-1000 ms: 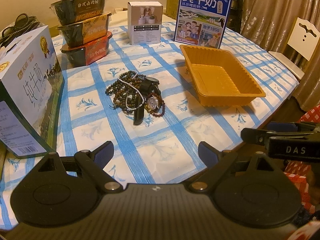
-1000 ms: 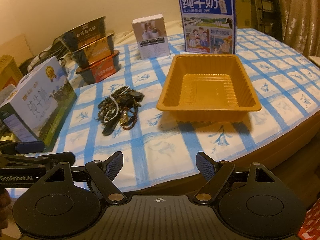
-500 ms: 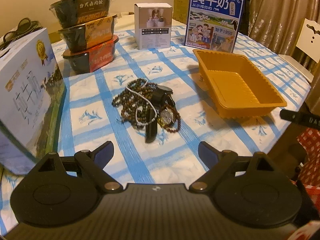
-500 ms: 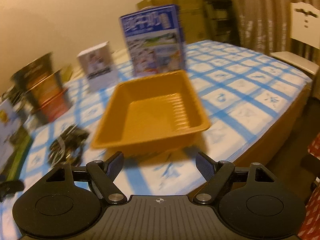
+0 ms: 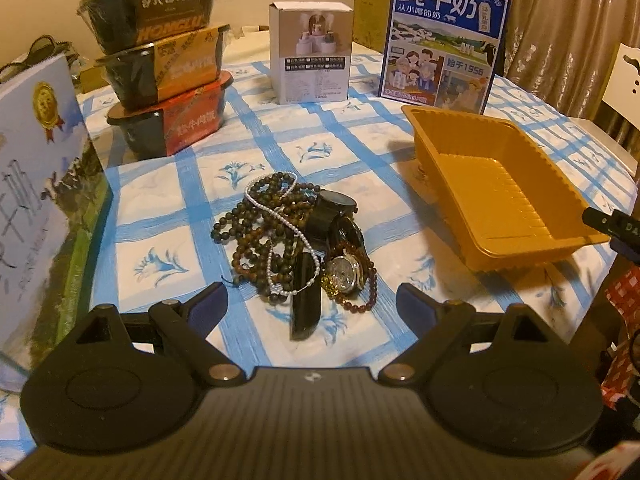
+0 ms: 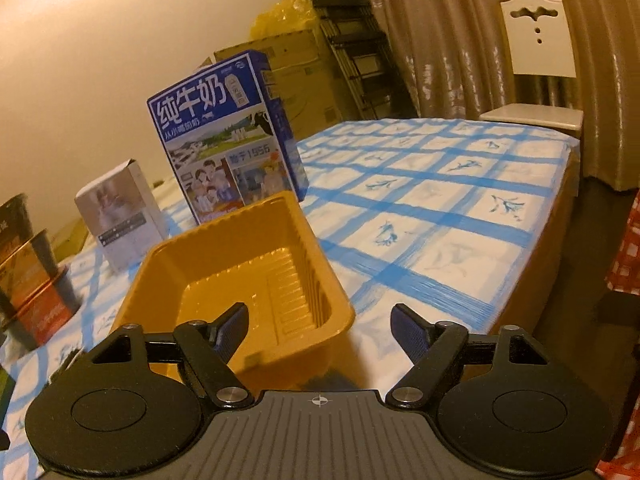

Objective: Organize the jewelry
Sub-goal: 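Move the right gripper to the orange tray rim and close on it, then grasp a brown bead bracelet from the pile with the left gripper while the right gripper holds the tray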

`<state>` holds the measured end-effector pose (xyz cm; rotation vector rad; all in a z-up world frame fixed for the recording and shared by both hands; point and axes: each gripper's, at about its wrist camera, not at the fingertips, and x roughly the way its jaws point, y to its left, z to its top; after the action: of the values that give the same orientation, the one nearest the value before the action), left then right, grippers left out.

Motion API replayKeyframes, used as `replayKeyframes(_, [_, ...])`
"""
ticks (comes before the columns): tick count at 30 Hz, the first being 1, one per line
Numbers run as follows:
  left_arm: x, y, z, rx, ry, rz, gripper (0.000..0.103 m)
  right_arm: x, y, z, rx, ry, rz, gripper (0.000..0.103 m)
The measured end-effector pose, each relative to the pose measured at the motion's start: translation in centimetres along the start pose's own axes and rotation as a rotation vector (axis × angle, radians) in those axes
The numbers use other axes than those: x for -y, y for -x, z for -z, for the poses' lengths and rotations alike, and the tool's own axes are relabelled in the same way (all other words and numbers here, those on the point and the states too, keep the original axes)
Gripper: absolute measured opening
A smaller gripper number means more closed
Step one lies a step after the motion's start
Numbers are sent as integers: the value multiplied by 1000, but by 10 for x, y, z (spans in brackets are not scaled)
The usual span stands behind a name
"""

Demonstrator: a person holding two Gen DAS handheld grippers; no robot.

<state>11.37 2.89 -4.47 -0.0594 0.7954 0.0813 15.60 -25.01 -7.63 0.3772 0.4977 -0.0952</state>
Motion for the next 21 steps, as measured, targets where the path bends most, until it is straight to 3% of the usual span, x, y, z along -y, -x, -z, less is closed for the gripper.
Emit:
replayKeyframes(2, [1,-7,-1,-5,-3,1,90,2,-9,2,12,-16,-6,56])
replayKeyframes(10, [5,-26,-2,-14,-20,14,90,9,-37,6,23,-50,-2,40])
replayKeyframes(13, [8,-30,-2,-14,-24,19,90,10,-42,9,19,-52,-12,30])
replayKeyframes(15, [11,-31,-2,-9,-30,25,90,8,-43,10,29,-27,-32,17])
replayKeyframes(21, [24,-38,2,14,-69,26,87,5,-42,3,31,53,-54,8])
